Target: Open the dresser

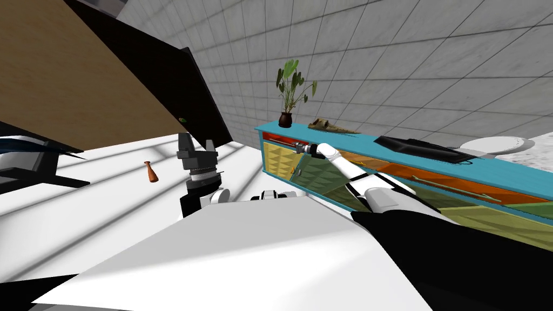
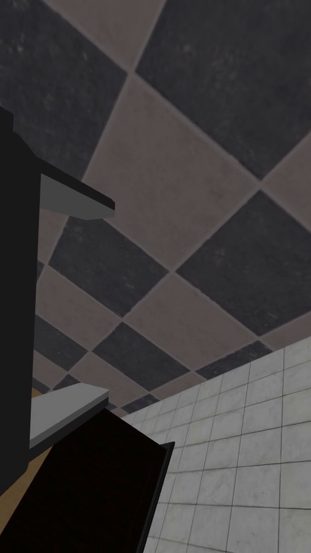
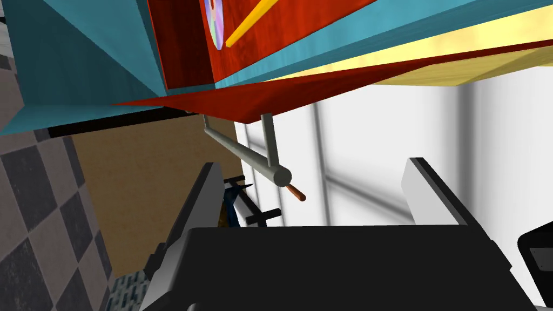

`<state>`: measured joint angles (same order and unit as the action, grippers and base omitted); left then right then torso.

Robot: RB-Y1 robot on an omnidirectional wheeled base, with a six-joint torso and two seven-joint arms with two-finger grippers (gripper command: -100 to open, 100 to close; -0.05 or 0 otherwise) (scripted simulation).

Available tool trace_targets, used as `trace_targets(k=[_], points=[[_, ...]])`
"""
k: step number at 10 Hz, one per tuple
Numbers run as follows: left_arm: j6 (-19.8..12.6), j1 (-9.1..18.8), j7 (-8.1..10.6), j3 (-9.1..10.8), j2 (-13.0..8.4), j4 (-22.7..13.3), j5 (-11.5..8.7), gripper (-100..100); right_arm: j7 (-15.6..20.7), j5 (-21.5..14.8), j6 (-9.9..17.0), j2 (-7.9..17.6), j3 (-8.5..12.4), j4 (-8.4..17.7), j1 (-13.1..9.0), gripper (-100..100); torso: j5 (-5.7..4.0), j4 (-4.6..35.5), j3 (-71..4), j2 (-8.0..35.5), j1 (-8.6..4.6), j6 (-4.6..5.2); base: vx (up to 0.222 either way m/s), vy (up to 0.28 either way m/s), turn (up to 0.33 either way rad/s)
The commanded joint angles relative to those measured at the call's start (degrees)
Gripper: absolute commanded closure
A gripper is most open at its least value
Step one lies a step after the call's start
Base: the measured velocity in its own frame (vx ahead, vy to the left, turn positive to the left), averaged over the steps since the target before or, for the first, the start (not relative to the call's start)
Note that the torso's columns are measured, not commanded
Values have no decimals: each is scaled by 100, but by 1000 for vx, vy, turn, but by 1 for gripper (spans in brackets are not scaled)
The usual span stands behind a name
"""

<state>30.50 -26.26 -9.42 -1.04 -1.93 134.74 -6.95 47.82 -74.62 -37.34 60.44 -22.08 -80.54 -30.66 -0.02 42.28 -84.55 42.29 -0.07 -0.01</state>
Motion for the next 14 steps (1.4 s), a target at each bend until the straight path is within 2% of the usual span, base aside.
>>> trace_targets(k=[1,3,4,7,8,10,11,12,13,14], points=[[0,2,0,0,-1,0,0,0,-316,-233,228,-1,-134,321,-154,-100,-4,1,3,7,-15,-6,-120,-126,380],[-1,2,0,1,-2,-1,0,0,-633,-466,455,-3,-268,643,-308,-100,-7,9,18,30,-20,4,-191,-140,407],[-1,3,0,1,-1,-1,0,0,-633,-466,455,-3,-268,643,-308,-100,0,8,15,24,1,0,-123,-81,191],[0,1,0,1,-1,0,0,0,-1108,-816,797,-5,-468,1106,-539,-100,3,-8,-16,-22,9,-5,-106,-73,354],[0,1,0,1,-1,-1,0,0,-1108,-816,797,-5,-468,1125,-539,-100,3,0,-1,1,13,0,-101,-59,120],[0,1,0,1,-1,-1,0,0,-1424,-1049,1024,-7,-602,1446,-693,-100,1,1,1,4,2,-1,-126,-78,327],[-1,1,0,1,-1,-1,0,0,-1424,-1049,1024,-7,-602,1446,-693,-100,1,2,3,6,1,-3,-102,-64,152],[0,0,0,2,-1,0,0,0,-1582,-1165,1138,-7,-669,1606,-770,-100,2,0,-2,-4,6,10,-107,-33,227],[0,1,0,1,-1,-1,0,0,-1533,-1135,1080,23,-650,1474,-720,-100,5,-2,-4,-5,17,-2,-55,-16,65],[0,-1,0,1,-1,0,0,0,-1424,-1049,1024,-7,-602,1446,-693,100,6,-4,-11,-18,17,6,35,7,-193]])
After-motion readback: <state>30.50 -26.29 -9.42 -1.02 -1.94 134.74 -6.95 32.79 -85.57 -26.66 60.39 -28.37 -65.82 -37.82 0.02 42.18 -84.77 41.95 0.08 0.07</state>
